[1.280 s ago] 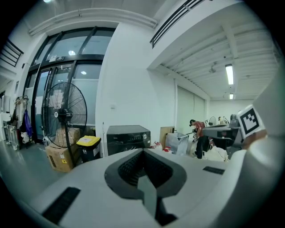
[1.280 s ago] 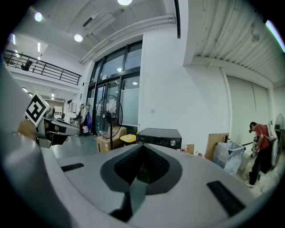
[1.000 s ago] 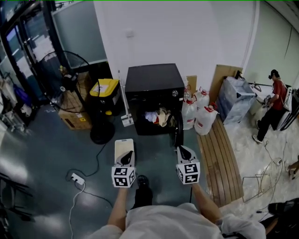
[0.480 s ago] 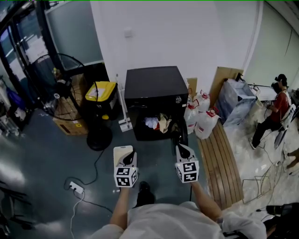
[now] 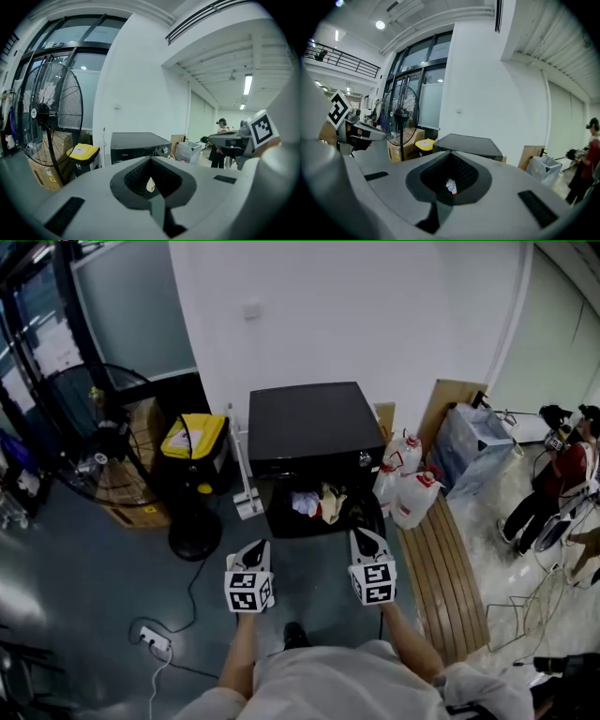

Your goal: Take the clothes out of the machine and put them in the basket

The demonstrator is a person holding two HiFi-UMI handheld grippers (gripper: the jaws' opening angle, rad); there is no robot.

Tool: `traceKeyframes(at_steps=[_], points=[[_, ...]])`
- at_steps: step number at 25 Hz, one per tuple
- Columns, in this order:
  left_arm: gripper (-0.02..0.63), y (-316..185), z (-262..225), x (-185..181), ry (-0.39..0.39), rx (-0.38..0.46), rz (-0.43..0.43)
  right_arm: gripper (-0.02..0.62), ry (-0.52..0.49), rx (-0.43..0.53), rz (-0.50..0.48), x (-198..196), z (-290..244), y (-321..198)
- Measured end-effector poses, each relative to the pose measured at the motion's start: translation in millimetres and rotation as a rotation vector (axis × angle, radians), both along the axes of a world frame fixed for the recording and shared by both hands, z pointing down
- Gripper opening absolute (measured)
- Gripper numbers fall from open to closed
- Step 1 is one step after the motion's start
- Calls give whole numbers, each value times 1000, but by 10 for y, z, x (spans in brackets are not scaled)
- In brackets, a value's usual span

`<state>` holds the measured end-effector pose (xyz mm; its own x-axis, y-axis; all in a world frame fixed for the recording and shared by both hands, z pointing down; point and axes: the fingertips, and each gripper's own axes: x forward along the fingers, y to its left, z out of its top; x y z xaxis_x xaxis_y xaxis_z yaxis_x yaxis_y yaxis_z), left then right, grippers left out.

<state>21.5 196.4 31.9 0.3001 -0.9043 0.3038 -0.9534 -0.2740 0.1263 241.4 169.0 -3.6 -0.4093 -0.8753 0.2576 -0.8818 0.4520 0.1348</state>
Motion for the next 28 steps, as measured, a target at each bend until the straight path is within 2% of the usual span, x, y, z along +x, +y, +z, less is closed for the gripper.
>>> traceKeyframes(at_steps=[10,15,22,28], points=[[18,-1133,-63,-516,-7,12,26,25,7,10,31,-477,-34,-1087],[18,-1580,-60,-600,-19,19,56,25,12,16,42,-585,-16,-1413],[18,-1744,-20,-475,-25,-3,69,25,7,-14,47,-473,110,-1568],[18,-1817,26,-390,-32,-31,17,25,12,-45,-17,-434,145,-1781]])
